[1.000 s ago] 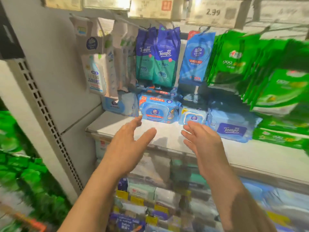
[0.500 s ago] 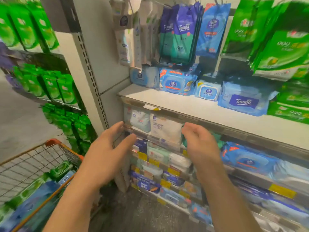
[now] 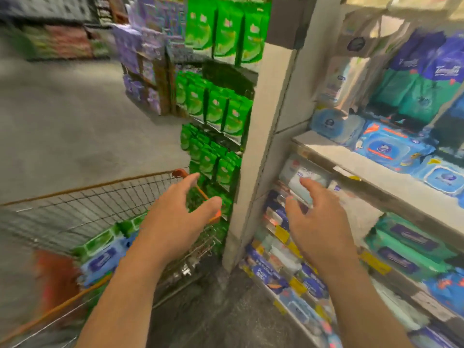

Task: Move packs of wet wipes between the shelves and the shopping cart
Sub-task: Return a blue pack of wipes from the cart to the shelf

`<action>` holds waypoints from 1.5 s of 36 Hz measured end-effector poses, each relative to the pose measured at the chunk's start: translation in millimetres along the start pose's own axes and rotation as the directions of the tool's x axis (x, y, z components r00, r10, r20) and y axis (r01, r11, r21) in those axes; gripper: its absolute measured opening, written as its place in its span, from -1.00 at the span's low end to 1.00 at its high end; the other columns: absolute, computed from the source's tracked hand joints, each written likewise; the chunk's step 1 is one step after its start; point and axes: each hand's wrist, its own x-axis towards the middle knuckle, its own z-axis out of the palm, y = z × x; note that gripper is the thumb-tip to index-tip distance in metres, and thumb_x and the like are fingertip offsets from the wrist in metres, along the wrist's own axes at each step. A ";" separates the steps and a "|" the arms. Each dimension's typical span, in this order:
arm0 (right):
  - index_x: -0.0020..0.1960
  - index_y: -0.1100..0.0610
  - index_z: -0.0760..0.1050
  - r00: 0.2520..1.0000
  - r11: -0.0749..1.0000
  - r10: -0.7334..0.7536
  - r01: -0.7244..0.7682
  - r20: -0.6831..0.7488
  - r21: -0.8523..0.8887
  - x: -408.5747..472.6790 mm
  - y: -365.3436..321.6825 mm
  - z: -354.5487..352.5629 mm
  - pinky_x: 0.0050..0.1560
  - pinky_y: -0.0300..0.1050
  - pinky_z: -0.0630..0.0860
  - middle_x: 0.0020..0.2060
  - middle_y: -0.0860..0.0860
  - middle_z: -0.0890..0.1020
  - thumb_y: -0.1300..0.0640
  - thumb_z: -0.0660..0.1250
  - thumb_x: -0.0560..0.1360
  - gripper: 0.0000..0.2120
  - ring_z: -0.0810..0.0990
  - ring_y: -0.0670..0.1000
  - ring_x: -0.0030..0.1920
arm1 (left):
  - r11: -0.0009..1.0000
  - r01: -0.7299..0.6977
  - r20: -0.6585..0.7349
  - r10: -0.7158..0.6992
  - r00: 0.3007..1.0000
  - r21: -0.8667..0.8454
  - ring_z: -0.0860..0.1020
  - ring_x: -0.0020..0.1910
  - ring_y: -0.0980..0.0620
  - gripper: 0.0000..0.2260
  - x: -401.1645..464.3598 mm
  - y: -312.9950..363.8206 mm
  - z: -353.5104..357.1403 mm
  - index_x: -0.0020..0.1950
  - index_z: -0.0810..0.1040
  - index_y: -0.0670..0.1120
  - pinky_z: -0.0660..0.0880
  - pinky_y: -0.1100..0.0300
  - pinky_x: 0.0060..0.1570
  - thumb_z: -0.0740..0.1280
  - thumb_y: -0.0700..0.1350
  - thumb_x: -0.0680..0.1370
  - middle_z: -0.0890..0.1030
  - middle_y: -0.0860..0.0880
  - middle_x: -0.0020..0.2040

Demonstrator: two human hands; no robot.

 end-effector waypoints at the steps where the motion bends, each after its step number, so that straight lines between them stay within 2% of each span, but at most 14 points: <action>1: 0.50 0.02 0.36 0.999 0.998 -0.043 0.044 0.031 -0.036 0.3 -14.0 11.5 0.51 0.13 0.24 0.47 -0.04 0.42 -0.05 0.26 0.60 -0.52 0.37 0.05 0.46 | 0.999 0.034 -0.019 -0.034 0.999 -0.005 0.31 0.51 0.07 -0.29 -0.7 -11.3 -12.3 0.61 0.24 0.21 0.30 0.03 0.38 0.33 0.38 0.51 0.33 0.10 0.57; 5: 0.54 0.06 0.29 0.973 0.976 -0.134 0.162 0.188 -0.142 0.2 -68.0 58.8 0.58 0.15 0.03 0.55 0.00 0.30 -0.03 0.27 0.62 -0.47 0.18 0.05 0.56 | 0.987 0.149 -0.104 -0.143 0.984 0.058 0.20 0.60 -0.04 -0.28 -0.3 -64.4 -56.8 0.64 0.21 0.12 0.16 -0.02 0.55 0.33 0.30 0.54 0.24 -0.01 0.63; 9: 0.57 0.06 0.24 0.933 0.953 -0.173 0.239 0.316 -0.186 -4.8 -111.7 107.5 0.60 0.10 -0.06 0.59 0.01 0.22 -0.10 0.24 0.62 -0.42 0.16 0.05 0.58 | 0.965 0.262 -0.146 -0.255 0.956 0.028 0.04 0.64 -0.01 -0.26 -3.2 -117.6 -97.2 0.66 0.13 0.09 0.02 0.01 0.59 0.31 0.29 0.56 0.11 -0.01 0.67; 13: 0.59 0.07 0.20 0.890 0.939 -0.202 0.294 0.408 -0.177 -12.5 -147.0 152.1 0.58 0.15 0.08 0.60 0.02 0.19 -0.13 0.24 0.61 -0.38 0.14 0.07 0.59 | 0.952 0.305 -0.208 -0.297 0.932 0.005 0.09 0.64 0.00 -0.25 -6.9 -163.8 -132.6 0.66 0.16 0.06 0.04 0.03 0.58 0.31 0.31 0.56 0.14 0.01 0.67; 17: 0.59 0.07 0.21 0.849 0.922 -0.231 0.347 0.476 -0.171 -17.7 -177.1 193.4 0.58 0.14 0.05 0.59 0.03 0.23 -0.13 0.24 0.62 -0.39 0.15 0.10 0.59 | 0.938 0.338 -0.249 -0.345 0.905 -0.074 0.12 0.62 0.03 -0.25 -12.4 -201.9 -156.8 0.64 0.20 0.13 0.08 0.01 0.60 0.33 0.34 0.52 0.18 0.04 0.65; 22: 0.54 0.08 0.29 0.803 0.901 -0.291 0.413 0.521 -0.132 -19.8 -200.8 230.9 0.55 0.13 0.14 0.55 0.05 0.32 -0.10 0.29 0.60 -0.43 0.25 0.10 0.54 | 0.906 0.411 -0.264 -0.424 0.867 -0.103 0.15 0.61 0.02 -0.28 -13.0 -230.6 -169.6 0.64 0.22 0.08 0.08 0.09 0.55 0.35 0.27 0.56 0.21 0.02 0.65; 26: 0.54 0.06 0.30 0.755 0.893 -0.294 0.435 0.586 -0.112 -8.6 -209.8 257.5 0.59 0.07 0.05 0.55 0.01 0.31 -0.06 0.28 0.62 -0.46 0.22 0.09 0.55 | 0.875 0.470 -0.257 -0.484 0.837 -0.119 0.20 0.60 -0.02 -0.29 -7.2 -248.4 -170.7 0.65 0.21 0.11 0.15 0.04 0.53 0.33 0.29 0.56 0.23 0.00 0.64; 32: 0.51 0.05 0.35 0.672 0.879 -0.292 0.469 0.681 -0.085 26.2 -203.8 297.4 0.53 0.14 0.21 0.51 0.00 0.38 -0.07 0.29 0.61 -0.50 0.36 0.12 0.48 | 0.832 0.542 -0.243 -0.553 0.797 -0.118 0.28 0.56 0.00 -0.31 13.5 -266.7 -163.7 0.63 0.23 0.13 0.23 0.06 0.47 0.33 0.30 0.56 0.29 0.04 0.62; 38: 0.51 0.05 0.37 0.616 0.875 -0.309 0.483 0.725 -0.038 79.0 -189.0 336.2 0.36 -0.10 0.34 0.47 0.02 0.44 -0.06 0.31 0.60 -0.49 0.46 0.10 0.39 | 0.778 0.615 -0.212 -0.627 0.750 -0.129 0.27 0.57 -0.01 -0.29 57.1 -285.4 -143.2 0.63 0.23 0.13 0.23 0.02 0.49 0.33 0.32 0.54 0.28 0.02 0.63; 44: 0.51 0.05 0.38 0.538 0.869 -0.333 0.493 0.774 0.032 139.5 -169.4 378.6 0.31 -0.27 0.18 0.49 -0.01 0.42 -0.05 0.31 0.60 -0.49 0.34 0.02 0.49 | 0.721 0.681 -0.168 -0.693 0.702 -0.130 0.30 0.56 0.01 -0.33 113.1 -294.9 -109.0 0.62 0.26 0.11 0.24 0.08 0.46 0.34 0.28 0.56 0.30 0.04 0.61; 48: 0.51 0.05 0.38 0.490 0.869 -0.323 0.493 0.810 0.048 173.0 -160.3 404.5 0.36 -0.19 0.27 0.48 0.02 0.43 -0.04 0.31 0.60 -0.50 0.38 0.04 0.46 | 0.683 0.719 -0.141 -0.730 0.668 -0.130 0.29 0.56 0.00 -0.33 140.0 -305.4 -85.1 0.62 0.27 0.06 0.22 0.10 0.48 0.34 0.25 0.57 0.31 0.01 0.61; 52: 0.51 0.02 0.37 0.437 0.857 -0.309 0.512 0.845 0.049 197.8 -156.7 427.7 0.33 -0.09 0.36 0.46 0.04 0.44 -0.07 0.29 0.61 -0.50 0.50 0.08 0.33 | 0.635 0.757 -0.130 -0.773 0.621 -0.155 0.33 0.54 0.01 -0.35 157.0 -313.0 -66.5 0.61 0.31 0.08 0.24 0.15 0.45 0.36 0.24 0.56 0.33 0.03 0.60; 54: 0.51 0.01 0.37 0.407 0.848 -0.310 0.526 0.859 0.056 206.8 -155.2 439.7 0.34 -0.05 0.37 0.45 0.07 0.45 -0.09 0.29 0.61 -0.49 0.49 0.12 0.34 | 0.612 0.765 -0.119 -0.790 0.601 -0.202 0.34 0.53 0.03 -0.37 164.0 -318.3 -59.6 0.59 0.33 0.08 0.24 0.19 0.40 0.37 0.22 0.57 0.36 0.05 0.58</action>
